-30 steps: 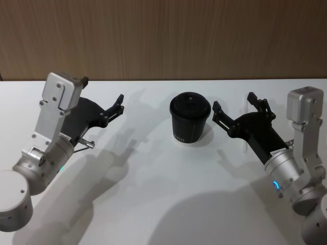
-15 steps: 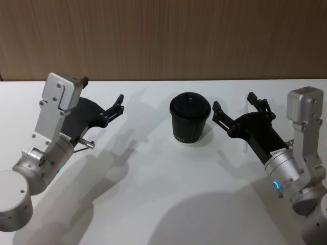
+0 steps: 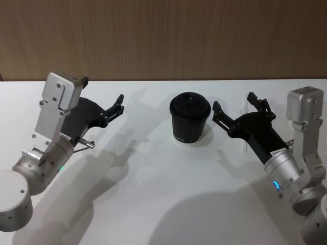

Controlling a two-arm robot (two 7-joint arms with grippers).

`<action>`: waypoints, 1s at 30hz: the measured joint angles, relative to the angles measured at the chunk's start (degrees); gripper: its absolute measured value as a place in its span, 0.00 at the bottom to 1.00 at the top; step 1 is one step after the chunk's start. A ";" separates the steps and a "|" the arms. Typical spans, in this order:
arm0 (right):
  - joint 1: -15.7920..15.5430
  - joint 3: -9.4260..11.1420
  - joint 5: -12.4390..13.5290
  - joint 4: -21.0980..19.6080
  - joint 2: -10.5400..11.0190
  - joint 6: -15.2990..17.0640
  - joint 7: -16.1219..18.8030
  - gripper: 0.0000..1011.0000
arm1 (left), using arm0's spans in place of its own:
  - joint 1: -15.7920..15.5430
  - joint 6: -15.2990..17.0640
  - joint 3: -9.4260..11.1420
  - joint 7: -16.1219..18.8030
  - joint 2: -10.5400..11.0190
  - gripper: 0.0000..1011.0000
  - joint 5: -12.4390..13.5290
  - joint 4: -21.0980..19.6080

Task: Pick up the straw with one hand, pass it to the other hand, and insert it into the cup.

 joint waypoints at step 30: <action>0.00 0.00 0.00 0.00 0.00 0.00 0.00 0.99 | 0.00 0.00 0.00 0.00 0.00 0.99 0.00 0.00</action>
